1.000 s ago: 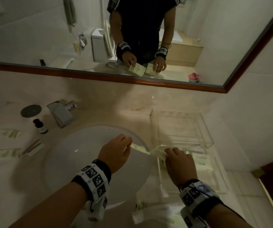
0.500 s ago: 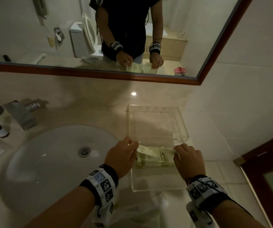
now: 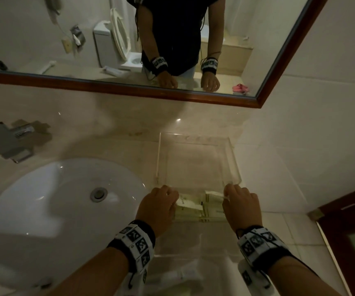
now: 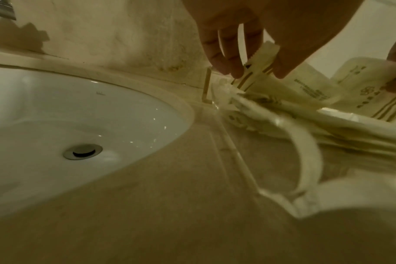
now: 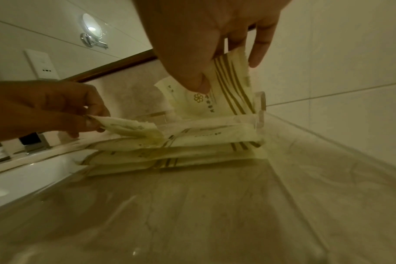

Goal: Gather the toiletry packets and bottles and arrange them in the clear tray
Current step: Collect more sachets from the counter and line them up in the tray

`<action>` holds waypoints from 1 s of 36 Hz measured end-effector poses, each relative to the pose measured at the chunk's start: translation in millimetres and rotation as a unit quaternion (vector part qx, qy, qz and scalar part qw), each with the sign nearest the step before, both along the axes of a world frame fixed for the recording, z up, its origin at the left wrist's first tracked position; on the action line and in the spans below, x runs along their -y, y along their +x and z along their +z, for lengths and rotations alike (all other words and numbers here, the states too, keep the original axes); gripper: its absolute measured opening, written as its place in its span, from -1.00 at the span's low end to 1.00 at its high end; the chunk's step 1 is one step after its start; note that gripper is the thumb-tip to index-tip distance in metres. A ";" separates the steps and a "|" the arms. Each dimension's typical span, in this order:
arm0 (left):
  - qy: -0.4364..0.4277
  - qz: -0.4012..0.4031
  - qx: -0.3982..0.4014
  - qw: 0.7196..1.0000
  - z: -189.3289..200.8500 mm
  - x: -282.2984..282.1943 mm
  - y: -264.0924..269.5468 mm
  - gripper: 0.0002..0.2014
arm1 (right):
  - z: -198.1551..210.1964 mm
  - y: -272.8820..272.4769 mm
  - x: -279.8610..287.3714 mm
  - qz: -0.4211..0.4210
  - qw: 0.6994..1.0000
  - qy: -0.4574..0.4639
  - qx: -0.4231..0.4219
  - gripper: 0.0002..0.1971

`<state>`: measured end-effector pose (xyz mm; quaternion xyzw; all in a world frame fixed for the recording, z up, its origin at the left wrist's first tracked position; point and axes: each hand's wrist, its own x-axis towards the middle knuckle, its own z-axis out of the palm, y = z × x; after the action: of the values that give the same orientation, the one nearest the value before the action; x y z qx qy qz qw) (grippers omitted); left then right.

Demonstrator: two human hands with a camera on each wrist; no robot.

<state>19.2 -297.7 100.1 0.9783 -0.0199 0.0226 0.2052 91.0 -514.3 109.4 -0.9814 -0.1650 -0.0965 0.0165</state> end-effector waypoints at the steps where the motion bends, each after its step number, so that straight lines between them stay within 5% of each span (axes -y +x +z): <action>1: 0.004 0.001 -0.008 1.000 -1.5 0.3 -0.3 -0.85 | -1.4 0.9 -0.6 0.002 1.000 -0.001 0.002 -0.72; 23: 0.098 -0.069 -0.073 0.990 -8.4 24.9 -2.8 -0.59 | -24.4 -22.4 15.2 0.040 0.997 0.012 -0.064 -0.51; 36: 0.159 -0.098 -0.019 0.982 -17.6 10.8 10.5 -0.50 | -41.0 -15.7 15.3 0.054 0.994 0.038 -0.092 -0.40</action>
<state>29.8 -308.4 82.5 0.9919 -0.1155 -0.0193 0.0482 75.3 -529.6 68.4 -0.9745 -0.2116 -0.0111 0.0740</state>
